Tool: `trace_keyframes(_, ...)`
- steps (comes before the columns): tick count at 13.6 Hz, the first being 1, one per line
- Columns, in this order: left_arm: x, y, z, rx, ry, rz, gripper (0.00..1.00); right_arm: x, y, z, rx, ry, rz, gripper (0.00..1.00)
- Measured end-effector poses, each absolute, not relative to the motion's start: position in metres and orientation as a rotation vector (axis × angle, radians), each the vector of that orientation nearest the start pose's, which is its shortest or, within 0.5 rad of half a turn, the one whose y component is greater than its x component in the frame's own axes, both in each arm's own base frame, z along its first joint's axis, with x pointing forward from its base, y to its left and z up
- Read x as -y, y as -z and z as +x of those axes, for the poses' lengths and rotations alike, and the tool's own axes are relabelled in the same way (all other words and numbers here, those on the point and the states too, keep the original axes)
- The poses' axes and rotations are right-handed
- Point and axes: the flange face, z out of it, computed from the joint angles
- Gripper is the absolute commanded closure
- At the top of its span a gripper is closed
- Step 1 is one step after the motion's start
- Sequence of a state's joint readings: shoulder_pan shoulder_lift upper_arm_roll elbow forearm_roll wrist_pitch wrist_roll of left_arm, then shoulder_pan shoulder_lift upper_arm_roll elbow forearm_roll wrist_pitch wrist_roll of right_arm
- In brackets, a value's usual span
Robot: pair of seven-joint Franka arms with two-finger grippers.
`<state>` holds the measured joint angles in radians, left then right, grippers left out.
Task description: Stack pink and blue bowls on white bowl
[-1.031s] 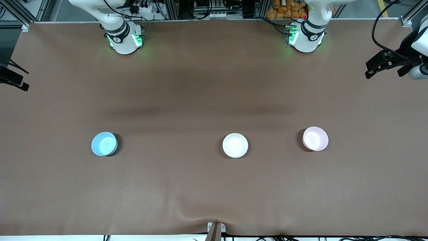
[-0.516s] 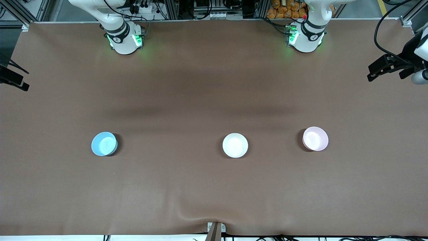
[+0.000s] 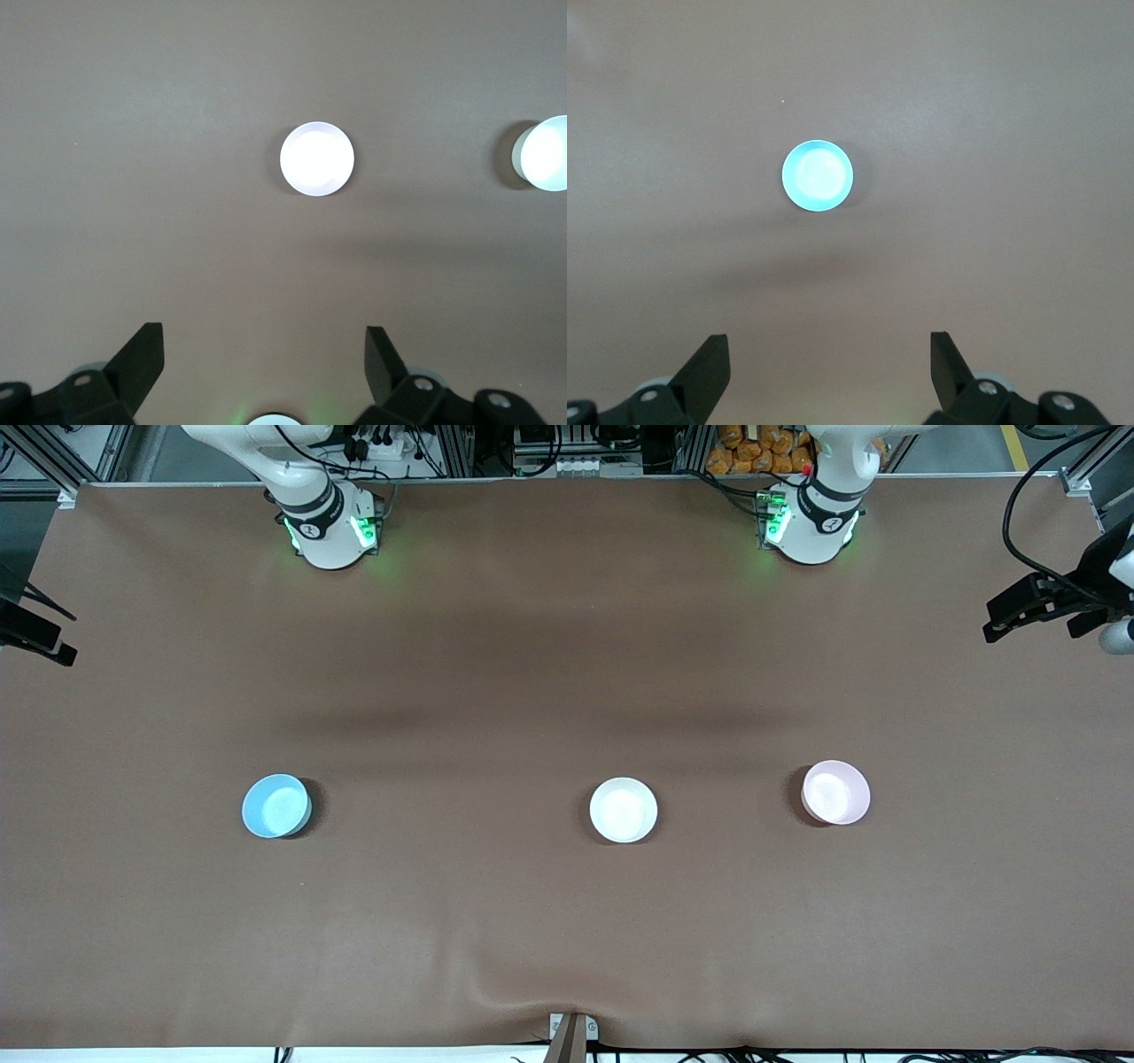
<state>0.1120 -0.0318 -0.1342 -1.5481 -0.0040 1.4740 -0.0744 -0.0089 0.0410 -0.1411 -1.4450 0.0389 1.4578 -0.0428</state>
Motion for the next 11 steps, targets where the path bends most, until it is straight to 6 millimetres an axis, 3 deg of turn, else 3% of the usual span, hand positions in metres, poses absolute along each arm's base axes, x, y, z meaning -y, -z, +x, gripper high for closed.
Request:
trace_keyframes(4, -0.011, -0.624, 0.539, 0.140, -0.107, -3.174, 0.00, 0.079, -0.651, 0.550, -0.166, -0.037, -3.102, 0.00)
trace_keyframes(11, -0.023, -0.547, 0.555, 0.080, -0.017, -3.178, 0.00, 0.077, -0.655, 0.550, -0.160, -0.023, -3.103, 0.00)
